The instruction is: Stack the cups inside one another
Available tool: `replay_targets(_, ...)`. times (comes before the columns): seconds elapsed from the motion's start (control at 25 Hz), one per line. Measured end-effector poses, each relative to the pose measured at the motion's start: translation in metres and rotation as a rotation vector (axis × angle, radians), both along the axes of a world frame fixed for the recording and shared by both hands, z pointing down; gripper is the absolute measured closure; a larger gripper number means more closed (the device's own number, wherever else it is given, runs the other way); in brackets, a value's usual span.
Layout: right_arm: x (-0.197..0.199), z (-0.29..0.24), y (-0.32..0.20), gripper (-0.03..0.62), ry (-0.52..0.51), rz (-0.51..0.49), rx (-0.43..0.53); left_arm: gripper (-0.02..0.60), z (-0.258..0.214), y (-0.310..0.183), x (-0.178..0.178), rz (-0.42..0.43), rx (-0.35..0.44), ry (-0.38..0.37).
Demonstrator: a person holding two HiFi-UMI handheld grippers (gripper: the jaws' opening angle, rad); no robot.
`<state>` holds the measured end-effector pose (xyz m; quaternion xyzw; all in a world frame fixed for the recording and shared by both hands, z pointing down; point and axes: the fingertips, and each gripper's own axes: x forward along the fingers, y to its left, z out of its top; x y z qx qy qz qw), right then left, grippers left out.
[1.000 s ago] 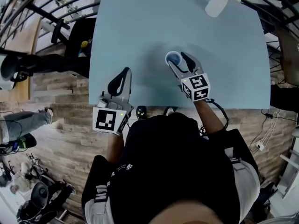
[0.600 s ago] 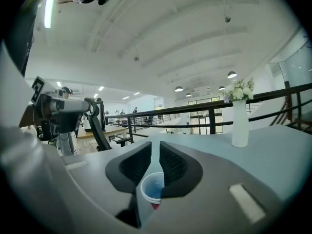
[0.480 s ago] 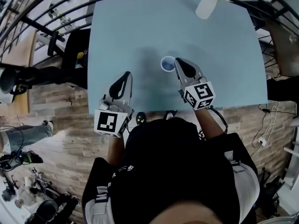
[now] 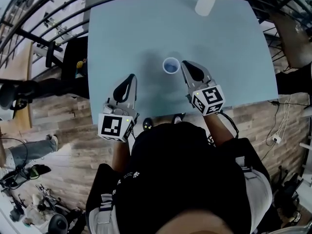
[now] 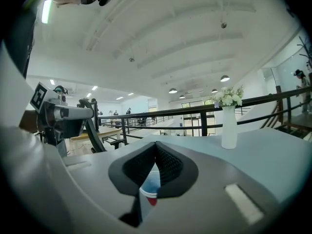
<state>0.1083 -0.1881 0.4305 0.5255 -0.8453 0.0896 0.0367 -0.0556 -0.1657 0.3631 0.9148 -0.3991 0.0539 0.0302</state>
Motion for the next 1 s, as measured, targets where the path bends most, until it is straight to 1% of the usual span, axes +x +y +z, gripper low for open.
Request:
replay_targets(0.2,0.003,-0.006,0.003,0.589,0.004,0.002,0.015,0.594,0.0,0.001,0.004,0.007,-0.004,-0.004)
replay_targets(0.4,0.001,-0.01,0.006,0.589,0.025,0.004,0.039,0.594,0.0,0.003,0.002,0.004,0.002,-0.002)
replay_targets(0.76,0.003,-0.008,0.007,0.589,0.022,-0.001,0.03,0.594,0.001,0.006,0.001,-0.012,-0.006,-0.009)
replay_targets(1.0,-0.003,-0.009,0.01,0.589,0.016,-0.006,0.031,0.594,0.001,0.011,-0.006,-0.02,-0.003,-0.005)
